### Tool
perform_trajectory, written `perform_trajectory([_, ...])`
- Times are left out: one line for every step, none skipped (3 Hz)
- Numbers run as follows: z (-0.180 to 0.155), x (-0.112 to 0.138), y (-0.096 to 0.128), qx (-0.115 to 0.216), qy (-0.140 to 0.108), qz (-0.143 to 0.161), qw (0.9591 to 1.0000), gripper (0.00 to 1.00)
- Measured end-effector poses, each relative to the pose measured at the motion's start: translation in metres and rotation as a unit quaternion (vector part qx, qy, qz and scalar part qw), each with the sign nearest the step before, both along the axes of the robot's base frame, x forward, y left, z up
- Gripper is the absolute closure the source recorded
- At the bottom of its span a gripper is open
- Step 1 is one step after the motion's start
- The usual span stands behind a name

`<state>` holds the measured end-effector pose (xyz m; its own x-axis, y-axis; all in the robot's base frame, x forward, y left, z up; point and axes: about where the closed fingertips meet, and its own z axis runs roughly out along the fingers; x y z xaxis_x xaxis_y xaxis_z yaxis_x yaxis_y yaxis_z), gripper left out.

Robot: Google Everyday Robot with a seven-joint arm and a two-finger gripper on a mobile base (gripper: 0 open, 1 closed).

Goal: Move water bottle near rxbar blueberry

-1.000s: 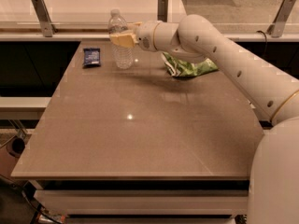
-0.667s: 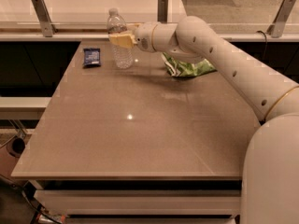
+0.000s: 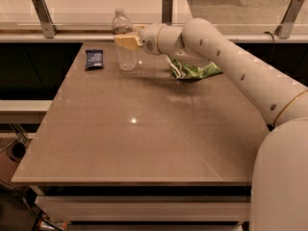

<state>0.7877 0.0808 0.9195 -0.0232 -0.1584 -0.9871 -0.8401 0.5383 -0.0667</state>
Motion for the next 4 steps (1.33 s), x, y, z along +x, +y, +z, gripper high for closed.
perform_trajectory([0.0011, 0.0, 0.0, 0.0, 0.0, 0.0, 1.0, 1.0])
perform_trajectory([0.0012, 0.0, 0.0, 0.0, 0.0, 0.0, 1.0, 1.0])
perform_trajectory([0.0012, 0.0, 0.0001, 0.0, 0.0, 0.0, 1.0, 0.83])
perform_trajectory([0.0007, -0.0005, 0.0027, 0.0, 0.0, 0.002, 1.0, 0.59])
